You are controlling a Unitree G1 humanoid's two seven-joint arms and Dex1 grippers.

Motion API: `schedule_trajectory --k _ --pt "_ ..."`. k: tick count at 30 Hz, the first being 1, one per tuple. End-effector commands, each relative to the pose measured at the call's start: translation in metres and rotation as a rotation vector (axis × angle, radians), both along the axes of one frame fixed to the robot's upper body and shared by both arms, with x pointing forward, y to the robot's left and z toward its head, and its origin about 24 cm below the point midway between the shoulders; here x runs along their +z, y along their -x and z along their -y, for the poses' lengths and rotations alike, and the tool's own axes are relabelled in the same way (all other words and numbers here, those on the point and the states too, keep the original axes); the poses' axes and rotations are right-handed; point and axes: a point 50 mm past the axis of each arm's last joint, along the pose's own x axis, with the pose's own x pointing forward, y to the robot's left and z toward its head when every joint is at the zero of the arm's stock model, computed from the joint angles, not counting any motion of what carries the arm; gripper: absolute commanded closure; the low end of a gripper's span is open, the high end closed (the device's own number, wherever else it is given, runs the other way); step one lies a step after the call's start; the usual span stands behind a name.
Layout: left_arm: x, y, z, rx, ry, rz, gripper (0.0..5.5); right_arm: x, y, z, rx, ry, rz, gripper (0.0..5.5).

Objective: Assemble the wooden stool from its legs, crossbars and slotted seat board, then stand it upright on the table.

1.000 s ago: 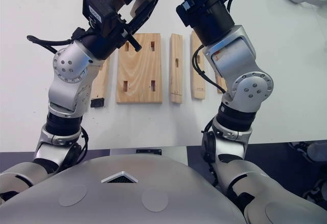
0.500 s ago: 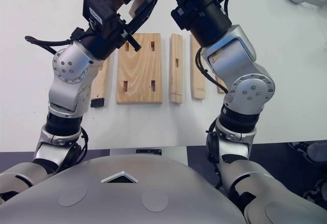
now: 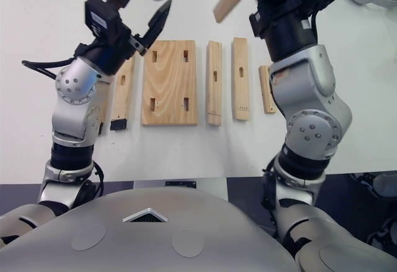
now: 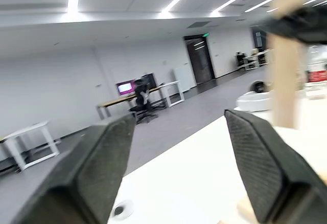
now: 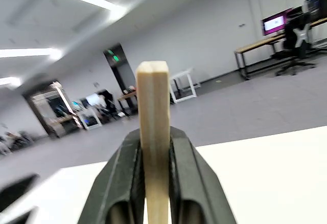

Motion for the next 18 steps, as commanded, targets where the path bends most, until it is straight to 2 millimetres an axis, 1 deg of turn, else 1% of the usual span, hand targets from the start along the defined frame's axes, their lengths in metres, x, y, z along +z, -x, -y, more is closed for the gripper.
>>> schedule_trajectory --k 1,4,8,13,16,18 --pt "-0.023 -0.003 -0.034 0.207 -0.077 -0.108 1.8 -0.043 0.013 0.001 -0.131 0.107 -0.106 5.08" --pt "-0.037 -0.003 -0.045 0.302 -0.117 -0.168 1.8 -0.062 0.016 -0.002 -0.168 0.056 -0.138 5.08" --pt "-0.046 -0.003 -0.053 0.363 -0.103 -0.222 1.8 -0.078 0.016 -0.005 -0.17 -0.049 -0.165 5.08" --pt "-0.05 -0.004 -0.049 0.361 -0.103 -0.243 1.8 -0.107 0.009 -0.02 -0.115 -0.046 -0.209 5.08" --pt "-0.051 -0.005 -0.045 0.337 -0.105 -0.251 1.8 -0.116 0.008 -0.02 -0.127 -0.053 -0.208 5.08" --pt "-0.052 -0.005 -0.043 0.326 -0.104 -0.256 1.8 -0.121 0.008 -0.019 -0.147 -0.026 -0.206 5.08"
